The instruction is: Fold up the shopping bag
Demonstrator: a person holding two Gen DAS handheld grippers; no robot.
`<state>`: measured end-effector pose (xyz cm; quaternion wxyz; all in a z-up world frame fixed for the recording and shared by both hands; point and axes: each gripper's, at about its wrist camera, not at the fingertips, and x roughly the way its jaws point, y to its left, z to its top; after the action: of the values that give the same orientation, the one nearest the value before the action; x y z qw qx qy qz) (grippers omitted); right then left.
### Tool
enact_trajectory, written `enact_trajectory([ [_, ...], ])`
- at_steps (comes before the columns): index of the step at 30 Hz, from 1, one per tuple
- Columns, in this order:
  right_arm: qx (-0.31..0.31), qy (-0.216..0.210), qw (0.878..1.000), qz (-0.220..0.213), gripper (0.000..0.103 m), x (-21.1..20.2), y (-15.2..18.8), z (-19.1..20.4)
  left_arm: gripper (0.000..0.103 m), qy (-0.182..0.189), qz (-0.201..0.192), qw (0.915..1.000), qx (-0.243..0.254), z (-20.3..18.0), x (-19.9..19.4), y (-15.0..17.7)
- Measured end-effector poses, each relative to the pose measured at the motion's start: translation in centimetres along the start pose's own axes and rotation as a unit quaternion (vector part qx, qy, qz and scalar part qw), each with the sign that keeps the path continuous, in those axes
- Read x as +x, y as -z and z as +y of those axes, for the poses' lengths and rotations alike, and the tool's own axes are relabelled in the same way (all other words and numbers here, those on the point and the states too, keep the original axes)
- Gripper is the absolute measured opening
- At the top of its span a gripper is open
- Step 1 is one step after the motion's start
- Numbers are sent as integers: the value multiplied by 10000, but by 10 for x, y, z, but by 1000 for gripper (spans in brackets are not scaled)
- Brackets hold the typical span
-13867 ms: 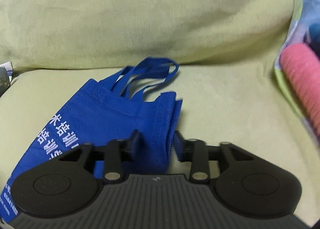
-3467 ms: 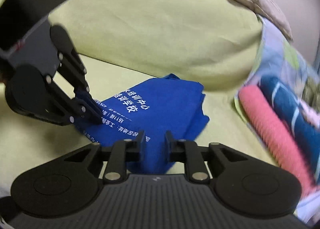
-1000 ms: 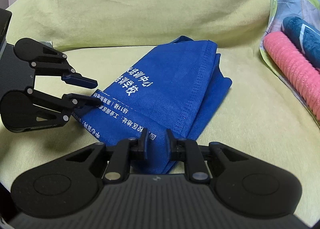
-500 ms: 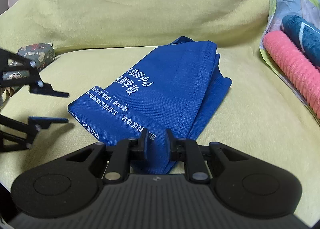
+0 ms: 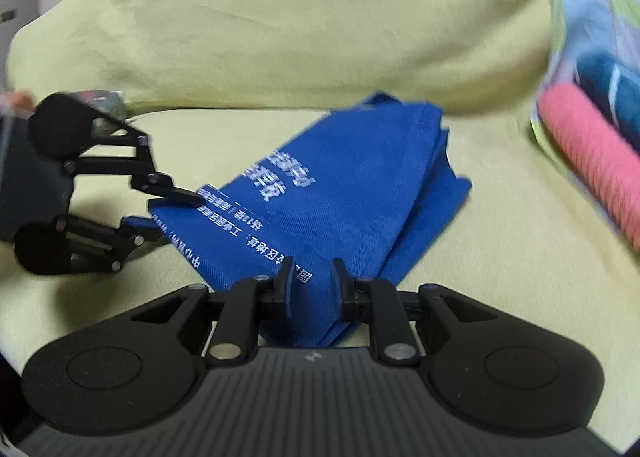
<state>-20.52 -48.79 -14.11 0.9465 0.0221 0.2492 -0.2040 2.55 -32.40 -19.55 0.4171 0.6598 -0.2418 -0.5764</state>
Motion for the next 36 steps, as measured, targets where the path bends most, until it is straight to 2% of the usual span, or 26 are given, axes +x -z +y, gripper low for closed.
enact_trajectory([
  [1, -129, -29, 9999, -59, 32, -3, 1, 1, 21, 70, -15, 10000, 0, 2, -1, 1],
  [5, -643, -146, 9974, -295, 50, -15, 3, 4, 21, 183, -57, 9998, -40, 5, -1, 2],
  [7, -1296, -140, 9909, -329, 64, -18, 7, 14, 21, 214, -65, 9997, -59, 6, -1, 3],
  [9, -2284, 26, 9731, -304, 65, -13, 14, 30, 21, 253, -72, 9996, -83, 7, -1, 3],
  [11, -3096, 303, 9500, -257, 65, -1, 25, 40, 21, 312, -79, 9994, -120, 8, -3, 4],
  [14, -3578, 457, 9315, -470, 60, 11, 35, 42, 21, 391, -99, 9991, -163, 10, -4, 5],
  [15, -3624, 464, 9295, -503, 51, 15, 37, 41, 21, 422, -117, 9989, -188, 10, -4, 6],
  [16, -3483, 393, 9353, -484, 41, 18, 35, 37, 21, 459, -143, 9986, -227, 12, -3, 7],
  [18, -3164, 234, 9472, -470, 34, 24, 33, 30, 21, 558, -200, 9975, -382, 17, -2, 9],
  [22, -2051, -83, 9785, -211, 32, 23, 18, 18, 23, 753, -272, 9940, -743, 30, 0, 14],
  [27, -1052, -519, 9928, 237, 31, 12, 2, 5, 23, 1105, -248, 9847, -1322, 46, -6, 11],
  [29, -564, -845, 9938, 451, 31, 3, -1, -2, 26, 1373, -261, 9791, -1477, 50, -15, 8],
  [31, 85, -1302, 9888, 720, 31, -5, 0, -14, 28, 1585, -300, 9750, -1530, 49, -26, 5],
  [34, 1076, -1980, 9678, 1127, 31, -15, 4, -34, 32, 1879, -379, 9698, -1507, 41, -46, -1],
  [36, 1698, -2239, 9501, 1356, 31, -14, 12, -45, 33, 2031, -451, 9651, -1588, 38, -53, -4],
])
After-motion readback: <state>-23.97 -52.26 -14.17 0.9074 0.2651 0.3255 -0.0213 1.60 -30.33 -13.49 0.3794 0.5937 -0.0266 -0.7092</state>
